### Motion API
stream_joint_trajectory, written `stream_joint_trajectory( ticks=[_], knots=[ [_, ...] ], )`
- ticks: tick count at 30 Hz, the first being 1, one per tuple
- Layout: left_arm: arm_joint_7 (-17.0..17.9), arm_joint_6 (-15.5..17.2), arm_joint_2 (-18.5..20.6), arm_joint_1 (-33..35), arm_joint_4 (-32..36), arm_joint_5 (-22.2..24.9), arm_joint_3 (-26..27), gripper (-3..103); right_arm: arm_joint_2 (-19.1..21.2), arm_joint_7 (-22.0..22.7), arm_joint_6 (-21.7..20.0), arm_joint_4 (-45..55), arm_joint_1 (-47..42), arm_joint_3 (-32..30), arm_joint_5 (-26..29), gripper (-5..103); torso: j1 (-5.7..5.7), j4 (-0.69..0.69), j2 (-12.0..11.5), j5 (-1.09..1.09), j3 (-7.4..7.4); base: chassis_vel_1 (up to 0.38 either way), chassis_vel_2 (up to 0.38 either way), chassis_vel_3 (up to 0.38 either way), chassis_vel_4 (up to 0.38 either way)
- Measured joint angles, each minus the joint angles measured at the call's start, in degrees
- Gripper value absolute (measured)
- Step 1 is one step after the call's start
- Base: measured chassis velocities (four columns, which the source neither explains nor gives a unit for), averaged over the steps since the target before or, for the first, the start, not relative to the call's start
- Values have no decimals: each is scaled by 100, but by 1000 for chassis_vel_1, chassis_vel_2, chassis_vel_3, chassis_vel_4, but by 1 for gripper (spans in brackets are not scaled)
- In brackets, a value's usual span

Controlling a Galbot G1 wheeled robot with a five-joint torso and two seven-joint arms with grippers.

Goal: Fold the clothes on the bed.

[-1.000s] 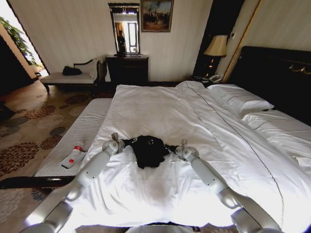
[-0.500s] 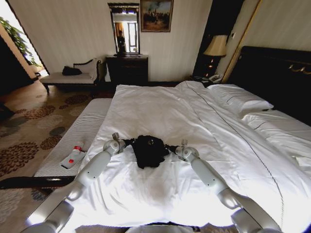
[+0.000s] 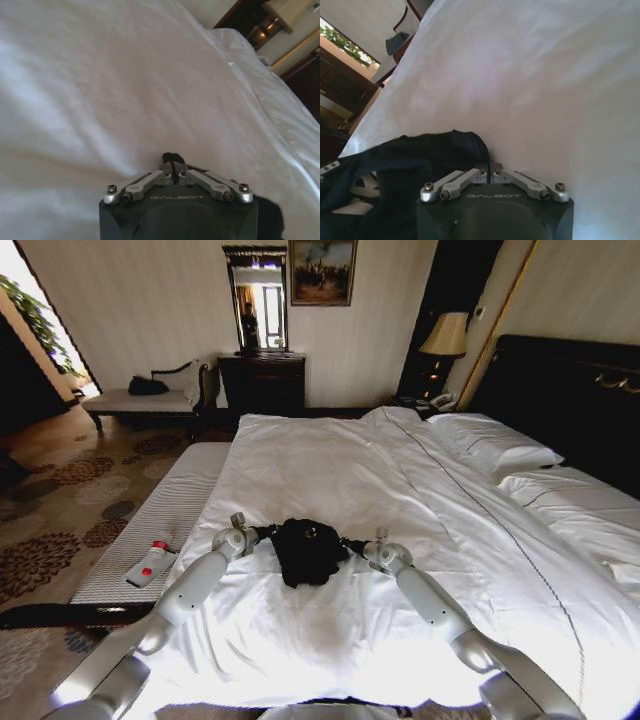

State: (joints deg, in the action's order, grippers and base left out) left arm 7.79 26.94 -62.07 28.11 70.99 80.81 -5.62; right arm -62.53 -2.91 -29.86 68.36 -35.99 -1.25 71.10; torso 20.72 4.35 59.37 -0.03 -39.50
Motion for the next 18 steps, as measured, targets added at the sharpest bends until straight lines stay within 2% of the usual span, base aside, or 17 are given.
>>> stream_joint_trajectory(
  ticks=[4, 14, 18],
  knots=[
    [74, -3, 101, -51, 275, 145, 30, 1, 180, 64, -9, 308, -31, -54, 143, 0, 0, 0, 0, 0, 1, 0, 0, 0, 0],
    [202, -45, 226, 27, 707, 181, 194, 1, 288, 100, -16, 559, -69, -80, 176, 0, 0, -3, 0, -1, 0, 0, 0, 0, 0],
    [293, -42, 537, -289, 1247, 554, 311, 1, 523, 196, -15, 1047, -53, -267, 254, 0, 0, -1, 0, 0, 0, 0, 0, 0, 0]
  ],
)
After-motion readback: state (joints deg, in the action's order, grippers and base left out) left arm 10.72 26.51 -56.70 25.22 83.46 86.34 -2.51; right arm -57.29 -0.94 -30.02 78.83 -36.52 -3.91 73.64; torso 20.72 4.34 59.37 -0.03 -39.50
